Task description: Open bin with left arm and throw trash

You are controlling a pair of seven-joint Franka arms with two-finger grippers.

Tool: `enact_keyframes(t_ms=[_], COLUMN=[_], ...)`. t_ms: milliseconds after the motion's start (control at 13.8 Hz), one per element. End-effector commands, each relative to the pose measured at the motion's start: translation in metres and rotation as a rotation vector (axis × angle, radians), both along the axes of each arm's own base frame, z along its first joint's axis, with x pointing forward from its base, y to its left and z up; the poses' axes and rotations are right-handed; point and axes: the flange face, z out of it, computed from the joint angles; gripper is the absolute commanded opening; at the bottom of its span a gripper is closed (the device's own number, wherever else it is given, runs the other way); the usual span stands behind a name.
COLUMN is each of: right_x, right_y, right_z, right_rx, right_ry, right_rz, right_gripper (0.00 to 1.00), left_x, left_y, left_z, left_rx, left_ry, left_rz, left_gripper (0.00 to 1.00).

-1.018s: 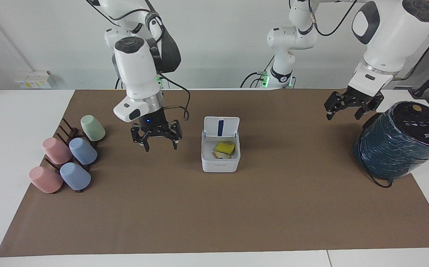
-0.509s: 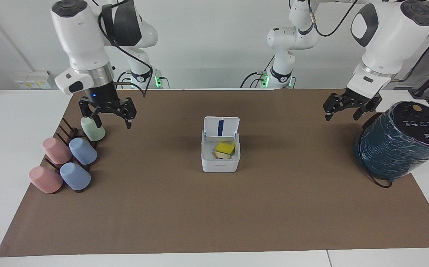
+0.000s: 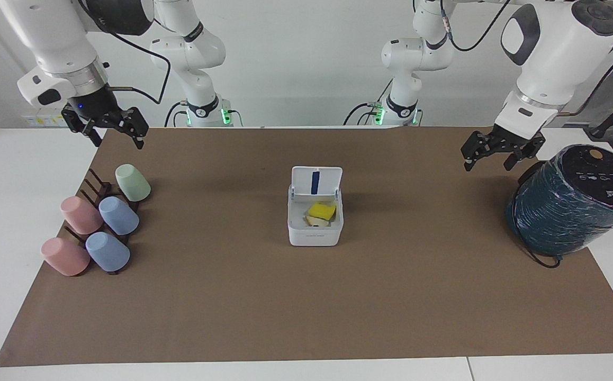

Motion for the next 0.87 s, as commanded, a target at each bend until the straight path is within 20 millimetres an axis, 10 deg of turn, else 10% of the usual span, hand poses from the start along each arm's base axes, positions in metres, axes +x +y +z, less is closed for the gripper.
enact_keyframes(t_ms=[0, 800], right_x=[-0.001, 0.002], right_y=[0.002, 0.001], right_z=[0.001, 0.004], right_rx=[0.057, -0.004], right_ry=[0.017, -0.014], right_rz=[0.015, 0.056], right_gripper=[1.0, 1.0], left_x=[-0.011, -0.012], left_y=[0.002, 0.032], left_z=[0.002, 0.004], left_rx=[-0.012, -0.002], left_ry=[0.007, 0.031], left_rz=[-0.015, -0.017], left_gripper=[1.0, 1.0])
